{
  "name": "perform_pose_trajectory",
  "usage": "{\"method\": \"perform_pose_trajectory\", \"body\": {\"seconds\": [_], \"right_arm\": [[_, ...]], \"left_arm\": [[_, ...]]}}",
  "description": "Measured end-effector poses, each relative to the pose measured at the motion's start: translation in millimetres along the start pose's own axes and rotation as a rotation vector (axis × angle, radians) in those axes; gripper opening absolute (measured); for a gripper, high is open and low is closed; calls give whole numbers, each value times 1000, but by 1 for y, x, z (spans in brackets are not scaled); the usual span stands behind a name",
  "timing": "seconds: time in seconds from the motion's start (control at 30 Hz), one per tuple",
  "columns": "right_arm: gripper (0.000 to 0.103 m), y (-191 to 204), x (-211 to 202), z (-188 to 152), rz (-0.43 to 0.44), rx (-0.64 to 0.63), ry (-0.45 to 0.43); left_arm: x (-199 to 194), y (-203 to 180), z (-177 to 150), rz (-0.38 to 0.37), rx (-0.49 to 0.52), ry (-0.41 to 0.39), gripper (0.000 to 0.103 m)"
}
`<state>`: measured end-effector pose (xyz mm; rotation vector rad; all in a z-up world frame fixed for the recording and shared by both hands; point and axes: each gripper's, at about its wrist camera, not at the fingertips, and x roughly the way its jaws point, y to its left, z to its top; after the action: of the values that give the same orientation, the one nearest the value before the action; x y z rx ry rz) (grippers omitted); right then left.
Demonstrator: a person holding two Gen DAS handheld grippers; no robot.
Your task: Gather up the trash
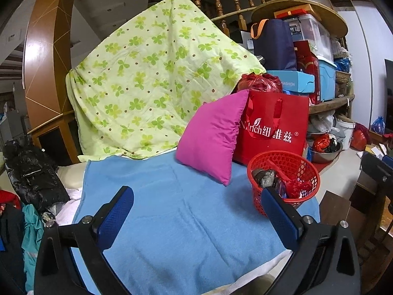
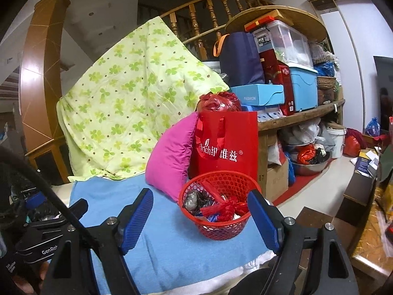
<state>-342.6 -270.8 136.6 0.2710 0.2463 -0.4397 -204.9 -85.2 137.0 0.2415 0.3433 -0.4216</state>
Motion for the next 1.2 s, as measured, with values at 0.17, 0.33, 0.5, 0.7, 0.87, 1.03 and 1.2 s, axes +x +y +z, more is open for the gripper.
{"method": "perform_pose_trajectory", "body": {"seconds": [0.17, 0.33, 0.5, 0.7, 0.87, 1.03, 1.2], "right_arm": [[82, 0, -11, -1, -12, 4, 6], [82, 1, -15, -3, -13, -10, 9], [82, 7, -19, -10, -13, -28, 21], [82, 9, -20, -13, -16, -34, 23], [82, 10, -22, -16, -13, -37, 23], [82, 12, -21, -16, -11, -38, 24], [82, 17, -22, -17, -8, -38, 22]], "left_arm": [[-13, -3, 0, 41, 13, -3, 103], [-25, -7, -3, 45, 48, -8, 103], [-32, -6, -2, 38, 41, -7, 103], [-40, 3, 0, 54, 1, -18, 103], [-42, 9, 1, 63, -10, -15, 103], [-40, 16, 1, 67, -31, -3, 103], [-38, 19, 0, 73, -37, 7, 103]]}}
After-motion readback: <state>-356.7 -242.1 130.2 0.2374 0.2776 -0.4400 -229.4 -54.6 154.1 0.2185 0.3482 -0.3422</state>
